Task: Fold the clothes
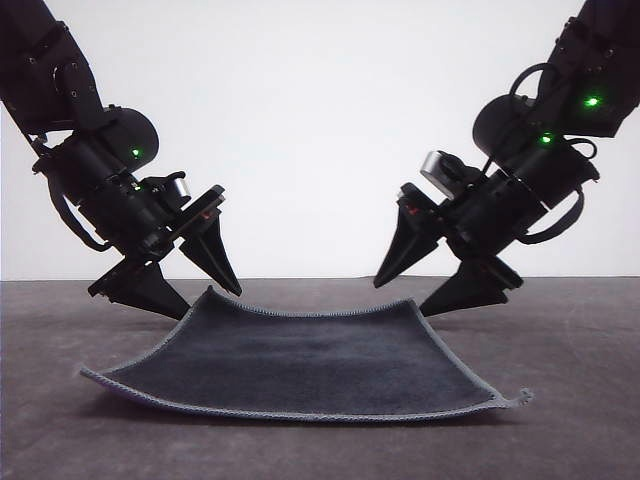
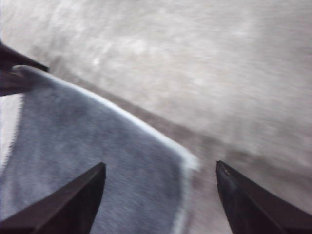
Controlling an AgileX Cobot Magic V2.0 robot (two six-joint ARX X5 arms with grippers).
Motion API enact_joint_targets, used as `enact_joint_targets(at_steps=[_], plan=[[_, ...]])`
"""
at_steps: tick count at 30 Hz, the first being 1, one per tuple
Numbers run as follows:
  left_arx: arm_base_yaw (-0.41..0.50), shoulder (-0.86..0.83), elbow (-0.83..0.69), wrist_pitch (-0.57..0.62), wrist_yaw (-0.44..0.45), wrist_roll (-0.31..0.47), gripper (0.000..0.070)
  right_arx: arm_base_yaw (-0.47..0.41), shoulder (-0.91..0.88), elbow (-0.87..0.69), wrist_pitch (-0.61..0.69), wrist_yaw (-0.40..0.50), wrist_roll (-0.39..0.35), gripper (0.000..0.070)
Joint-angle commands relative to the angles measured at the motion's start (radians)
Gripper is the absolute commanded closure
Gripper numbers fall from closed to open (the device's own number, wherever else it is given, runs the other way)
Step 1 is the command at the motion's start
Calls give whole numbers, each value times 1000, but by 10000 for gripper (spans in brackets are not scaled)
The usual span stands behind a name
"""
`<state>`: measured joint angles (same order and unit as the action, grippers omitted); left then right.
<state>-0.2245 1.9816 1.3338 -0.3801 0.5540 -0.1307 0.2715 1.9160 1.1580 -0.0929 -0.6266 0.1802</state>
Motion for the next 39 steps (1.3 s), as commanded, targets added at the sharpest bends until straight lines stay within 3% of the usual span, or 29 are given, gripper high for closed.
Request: enact_joint_targets(at_steps=[1, 4, 14, 16, 18, 20, 21, 27, 30, 39], plan=[[-11, 26, 20, 3, 7, 10, 305, 14, 22, 21, 11, -2, -5, 251], [-19, 26, 20, 3, 7, 10, 305, 25, 22, 21, 11, 2, -5, 315], [-22, 26, 20, 6, 7, 10, 309, 19, 22, 21, -10, 57, -14, 327], [-22, 26, 20, 6, 7, 10, 315, 19, 22, 21, -15, 60, -16, 360], [-22, 26, 20, 5, 7, 10, 415, 19, 22, 21, -19, 60, -16, 479], [-22, 26, 20, 6, 7, 11, 625, 19, 22, 21, -23, 59, -16, 637], [-22, 26, 20, 6, 7, 11, 699, 19, 22, 21, -25, 59, -17, 692], [-22, 26, 20, -2, 10, 11, 696, 18, 22, 21, -28, 54, -34, 700], [-16, 26, 30, -56, 51, 32, 696, 8, 21, 31, -77, 5, -52, 700], [-5, 26, 142, -367, 70, 164, 696, -31, 17, 152, -479, -63, -220, 700]])
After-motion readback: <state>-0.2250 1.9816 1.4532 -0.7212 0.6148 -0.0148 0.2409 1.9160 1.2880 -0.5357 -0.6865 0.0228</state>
